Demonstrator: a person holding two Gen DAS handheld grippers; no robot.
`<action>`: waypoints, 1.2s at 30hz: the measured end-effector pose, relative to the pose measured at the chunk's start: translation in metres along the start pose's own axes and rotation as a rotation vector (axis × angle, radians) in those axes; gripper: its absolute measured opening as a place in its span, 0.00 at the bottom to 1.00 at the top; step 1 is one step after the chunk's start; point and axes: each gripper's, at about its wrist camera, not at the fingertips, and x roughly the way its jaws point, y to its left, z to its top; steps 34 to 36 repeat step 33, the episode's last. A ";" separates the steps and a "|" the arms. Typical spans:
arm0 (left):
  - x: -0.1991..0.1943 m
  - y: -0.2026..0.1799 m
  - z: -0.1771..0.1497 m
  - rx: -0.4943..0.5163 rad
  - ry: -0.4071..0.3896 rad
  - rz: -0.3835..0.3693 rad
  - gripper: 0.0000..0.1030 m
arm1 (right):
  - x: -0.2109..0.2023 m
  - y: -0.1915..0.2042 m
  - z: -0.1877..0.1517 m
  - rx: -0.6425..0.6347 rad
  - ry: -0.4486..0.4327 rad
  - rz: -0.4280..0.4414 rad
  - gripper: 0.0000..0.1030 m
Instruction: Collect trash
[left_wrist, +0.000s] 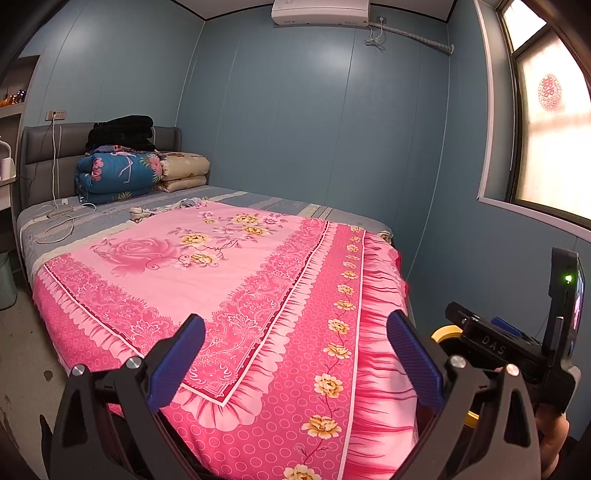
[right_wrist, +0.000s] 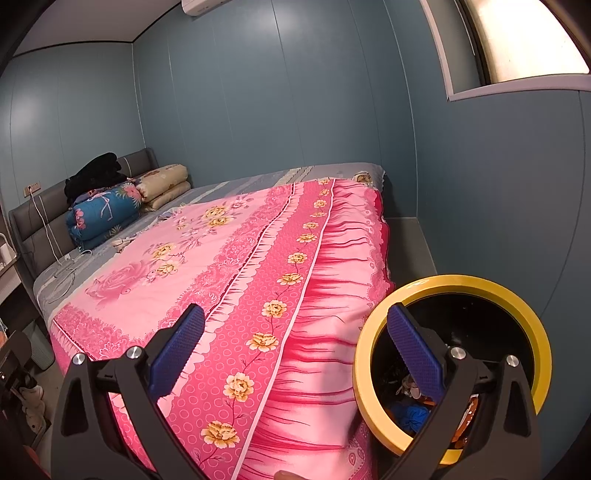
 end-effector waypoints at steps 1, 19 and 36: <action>0.000 0.000 0.000 0.001 0.001 -0.001 0.92 | 0.000 0.000 0.000 0.000 0.000 0.000 0.92; 0.004 0.001 -0.001 0.003 0.019 -0.007 0.92 | 0.005 -0.003 -0.002 0.007 0.017 -0.007 0.92; 0.004 0.000 -0.001 0.008 0.026 -0.021 0.92 | 0.006 -0.004 -0.005 0.014 0.025 -0.009 0.92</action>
